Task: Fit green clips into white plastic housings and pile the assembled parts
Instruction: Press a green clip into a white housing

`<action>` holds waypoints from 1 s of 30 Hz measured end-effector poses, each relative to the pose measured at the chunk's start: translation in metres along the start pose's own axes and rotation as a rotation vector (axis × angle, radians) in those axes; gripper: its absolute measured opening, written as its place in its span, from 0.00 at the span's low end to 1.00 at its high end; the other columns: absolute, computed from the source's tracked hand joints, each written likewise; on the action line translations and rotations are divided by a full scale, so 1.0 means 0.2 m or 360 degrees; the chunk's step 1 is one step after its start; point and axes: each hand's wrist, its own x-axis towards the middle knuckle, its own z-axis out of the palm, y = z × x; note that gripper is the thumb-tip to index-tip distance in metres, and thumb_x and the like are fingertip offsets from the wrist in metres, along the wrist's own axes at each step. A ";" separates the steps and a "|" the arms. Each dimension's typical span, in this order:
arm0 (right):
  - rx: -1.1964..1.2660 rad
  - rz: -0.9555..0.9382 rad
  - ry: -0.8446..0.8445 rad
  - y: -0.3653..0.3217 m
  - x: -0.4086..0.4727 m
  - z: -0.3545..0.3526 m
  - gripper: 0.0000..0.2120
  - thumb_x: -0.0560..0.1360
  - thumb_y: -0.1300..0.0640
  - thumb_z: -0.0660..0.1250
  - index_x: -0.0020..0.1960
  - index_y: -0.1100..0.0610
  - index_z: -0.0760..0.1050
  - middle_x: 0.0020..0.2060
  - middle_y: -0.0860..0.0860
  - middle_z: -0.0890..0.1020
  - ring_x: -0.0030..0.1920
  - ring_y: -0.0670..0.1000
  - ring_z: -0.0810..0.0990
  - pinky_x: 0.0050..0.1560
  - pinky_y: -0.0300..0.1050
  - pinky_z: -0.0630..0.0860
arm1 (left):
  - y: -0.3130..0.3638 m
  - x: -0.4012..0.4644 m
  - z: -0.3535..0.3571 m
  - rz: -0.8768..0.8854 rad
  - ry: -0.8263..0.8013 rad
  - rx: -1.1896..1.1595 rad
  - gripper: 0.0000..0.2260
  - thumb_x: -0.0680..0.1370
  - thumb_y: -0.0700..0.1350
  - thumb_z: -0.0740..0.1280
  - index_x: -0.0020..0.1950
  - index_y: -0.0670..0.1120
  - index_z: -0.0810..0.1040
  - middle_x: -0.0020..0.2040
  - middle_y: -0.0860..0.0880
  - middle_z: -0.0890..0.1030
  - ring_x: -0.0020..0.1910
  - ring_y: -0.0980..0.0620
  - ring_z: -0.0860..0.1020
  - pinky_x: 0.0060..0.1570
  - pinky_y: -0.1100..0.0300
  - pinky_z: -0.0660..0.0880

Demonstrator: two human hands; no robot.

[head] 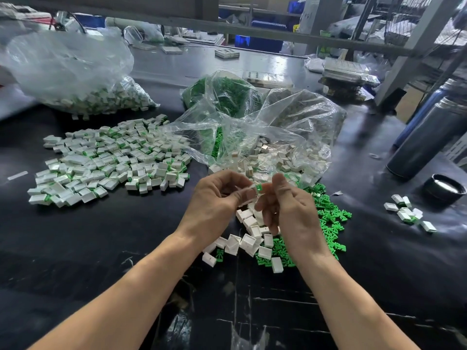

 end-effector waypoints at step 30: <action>-0.0409 -0.0103 0.0308 0.06 0.04 0.08 0.26 0.80 0.42 0.49 0.33 0.52 0.76 0.27 0.44 0.76 0.32 0.46 0.76 0.34 0.41 0.69 | 0.00 -0.03 0.13 0.0043 -0.0014 0.0000 0.02 0.78 0.42 0.75 0.49 0.45 0.84 0.45 0.46 0.85 0.47 0.44 0.84 0.51 0.42 0.81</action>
